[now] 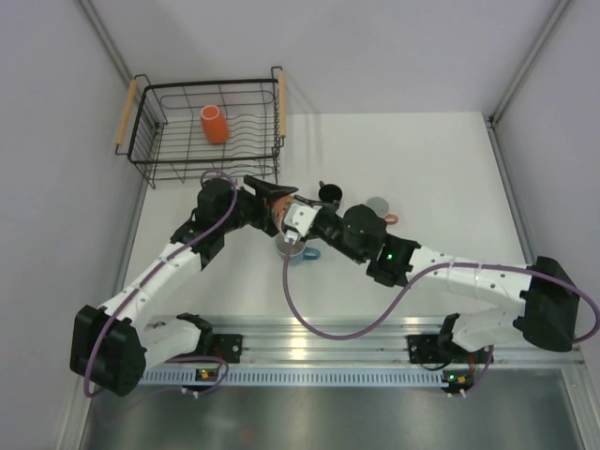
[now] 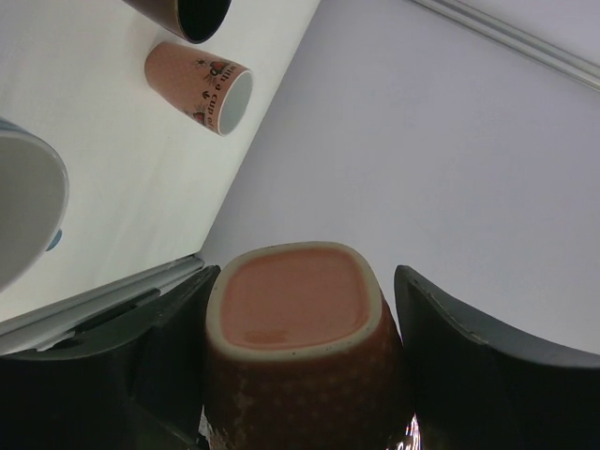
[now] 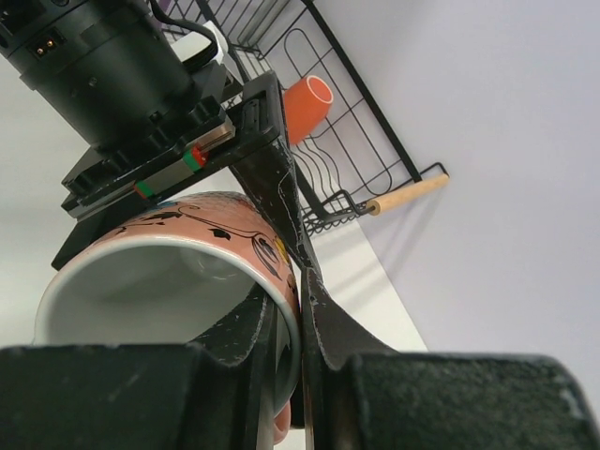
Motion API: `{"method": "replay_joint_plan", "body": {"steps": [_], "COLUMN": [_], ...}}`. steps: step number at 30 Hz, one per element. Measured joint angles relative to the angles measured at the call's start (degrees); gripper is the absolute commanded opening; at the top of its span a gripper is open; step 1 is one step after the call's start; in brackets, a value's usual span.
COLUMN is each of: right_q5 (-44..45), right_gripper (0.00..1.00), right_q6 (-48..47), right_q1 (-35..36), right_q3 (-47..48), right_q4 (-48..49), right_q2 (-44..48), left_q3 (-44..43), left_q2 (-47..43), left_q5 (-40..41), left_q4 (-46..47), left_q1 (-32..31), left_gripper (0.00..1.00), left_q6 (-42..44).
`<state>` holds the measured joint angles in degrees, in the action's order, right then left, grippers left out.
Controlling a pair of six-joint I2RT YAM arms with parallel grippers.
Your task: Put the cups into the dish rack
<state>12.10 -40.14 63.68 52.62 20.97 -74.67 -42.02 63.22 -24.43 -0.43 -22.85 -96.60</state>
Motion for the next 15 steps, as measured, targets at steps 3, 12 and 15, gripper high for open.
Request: {"method": "replay_joint_plan", "body": {"steps": [3, 12, 15], "right_q5": [0.2, 0.8, 1.0], "right_gripper": [0.0, 0.03, 0.16], "right_q6": [0.1, 0.3, 0.5], "right_q1": [0.0, 0.0, 0.1], "right_q3": [0.0, -0.6, -1.6], "right_q4": [0.1, 1.4, 2.2], "right_q2": [0.0, 0.0, 0.0], "left_q3": [0.2, 1.1, 4.1], "left_q2": [0.0, 0.0, 0.0], "left_q5": [-0.2, 0.5, 1.5], "left_q4": [0.3, 3.2, 8.2], "left_q1": [0.0, -0.2, -0.5], "left_gripper": [0.0, 0.0, 0.0], "left_q6": [-0.3, -0.5, -2.2]}}
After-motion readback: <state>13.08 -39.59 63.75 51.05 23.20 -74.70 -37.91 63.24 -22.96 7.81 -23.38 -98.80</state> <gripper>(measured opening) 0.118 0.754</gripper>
